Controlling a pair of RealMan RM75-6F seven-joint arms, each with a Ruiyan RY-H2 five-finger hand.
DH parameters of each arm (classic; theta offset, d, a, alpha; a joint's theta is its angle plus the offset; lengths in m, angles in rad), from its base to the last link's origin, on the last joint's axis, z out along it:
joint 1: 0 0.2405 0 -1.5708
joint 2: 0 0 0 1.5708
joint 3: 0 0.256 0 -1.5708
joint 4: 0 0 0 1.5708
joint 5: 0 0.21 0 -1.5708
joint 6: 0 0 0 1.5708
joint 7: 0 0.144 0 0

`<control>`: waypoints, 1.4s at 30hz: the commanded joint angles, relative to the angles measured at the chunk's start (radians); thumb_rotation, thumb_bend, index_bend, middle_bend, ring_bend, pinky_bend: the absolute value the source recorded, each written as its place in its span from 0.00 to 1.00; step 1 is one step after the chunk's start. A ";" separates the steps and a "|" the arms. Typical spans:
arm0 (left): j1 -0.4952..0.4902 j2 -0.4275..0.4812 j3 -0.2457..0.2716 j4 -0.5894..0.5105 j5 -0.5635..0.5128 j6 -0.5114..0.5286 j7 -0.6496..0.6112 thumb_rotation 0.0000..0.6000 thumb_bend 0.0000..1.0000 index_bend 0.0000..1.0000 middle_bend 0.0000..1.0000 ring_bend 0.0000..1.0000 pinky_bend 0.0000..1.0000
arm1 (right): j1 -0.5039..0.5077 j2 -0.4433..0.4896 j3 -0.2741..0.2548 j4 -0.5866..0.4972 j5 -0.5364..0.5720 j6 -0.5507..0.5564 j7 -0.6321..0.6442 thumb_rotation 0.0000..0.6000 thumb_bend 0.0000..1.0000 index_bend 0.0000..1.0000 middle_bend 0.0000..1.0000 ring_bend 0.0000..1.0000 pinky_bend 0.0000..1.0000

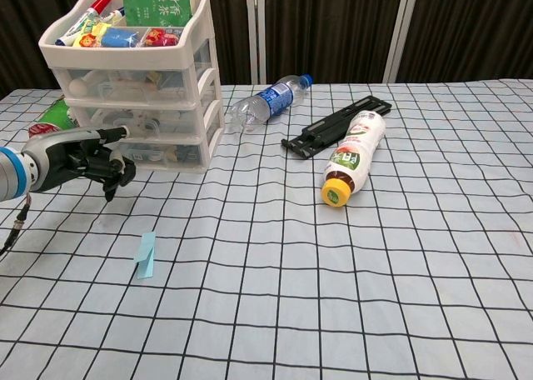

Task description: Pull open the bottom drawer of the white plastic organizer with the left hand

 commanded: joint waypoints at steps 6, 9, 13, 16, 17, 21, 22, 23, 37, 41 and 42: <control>-0.001 -0.010 0.002 0.012 0.008 0.004 -0.011 1.00 1.00 0.00 0.68 0.72 0.60 | 0.002 -0.007 -0.003 -0.002 -0.001 -0.005 -0.017 1.00 0.03 0.04 0.00 0.00 0.00; -0.004 -0.013 0.005 0.018 0.015 0.003 -0.012 1.00 1.00 0.00 0.68 0.72 0.60 | 0.002 -0.008 -0.003 -0.002 0.000 -0.006 -0.017 1.00 0.03 0.04 0.00 0.00 0.00; -0.008 -0.016 0.004 0.017 0.023 0.005 -0.017 1.00 1.00 0.00 0.68 0.72 0.60 | 0.003 -0.009 -0.002 -0.002 0.002 -0.008 -0.019 1.00 0.03 0.04 0.00 0.00 0.00; -0.009 -0.015 0.005 0.011 0.030 0.005 -0.025 1.00 1.00 0.00 0.68 0.72 0.60 | 0.004 -0.009 -0.003 -0.002 0.000 -0.008 -0.019 1.00 0.03 0.04 0.00 0.00 0.00; -0.009 -0.015 0.007 0.009 0.035 0.005 -0.027 1.00 1.00 0.00 0.68 0.72 0.60 | 0.004 -0.009 -0.004 -0.002 -0.001 -0.008 -0.019 1.00 0.03 0.04 0.00 0.00 0.00; -0.010 -0.015 0.010 0.006 0.046 0.008 -0.033 1.00 1.00 0.02 0.68 0.72 0.60 | 0.003 -0.009 -0.005 -0.003 -0.003 -0.007 -0.020 1.00 0.03 0.04 0.00 0.00 0.00; -0.009 -0.015 0.011 0.004 0.048 0.010 -0.035 1.00 1.00 0.03 0.68 0.72 0.60 | 0.003 -0.009 -0.005 -0.003 -0.003 -0.007 -0.020 1.00 0.03 0.04 0.00 0.00 0.00; -0.008 -0.015 0.011 0.001 0.052 0.012 -0.040 1.00 1.00 0.04 0.68 0.72 0.60 | 0.003 -0.008 -0.005 -0.004 -0.004 -0.006 -0.020 1.00 0.03 0.04 0.00 0.00 0.00; -0.008 -0.005 0.017 0.010 0.116 0.010 -0.166 1.00 1.00 0.10 0.68 0.72 0.60 | 0.004 -0.010 -0.005 -0.005 -0.002 -0.008 -0.025 1.00 0.03 0.04 0.00 0.00 0.00; 0.002 0.007 0.033 -0.005 0.155 0.030 -0.207 1.00 1.00 0.12 0.68 0.72 0.60 | 0.003 -0.009 -0.005 -0.006 -0.002 -0.007 -0.023 1.00 0.03 0.04 0.00 0.00 0.00; 0.004 0.009 0.038 -0.007 0.164 0.033 -0.222 1.00 1.00 0.13 0.68 0.72 0.60 | 0.003 -0.008 -0.006 -0.007 -0.002 -0.007 -0.023 1.00 0.03 0.04 0.00 0.00 0.00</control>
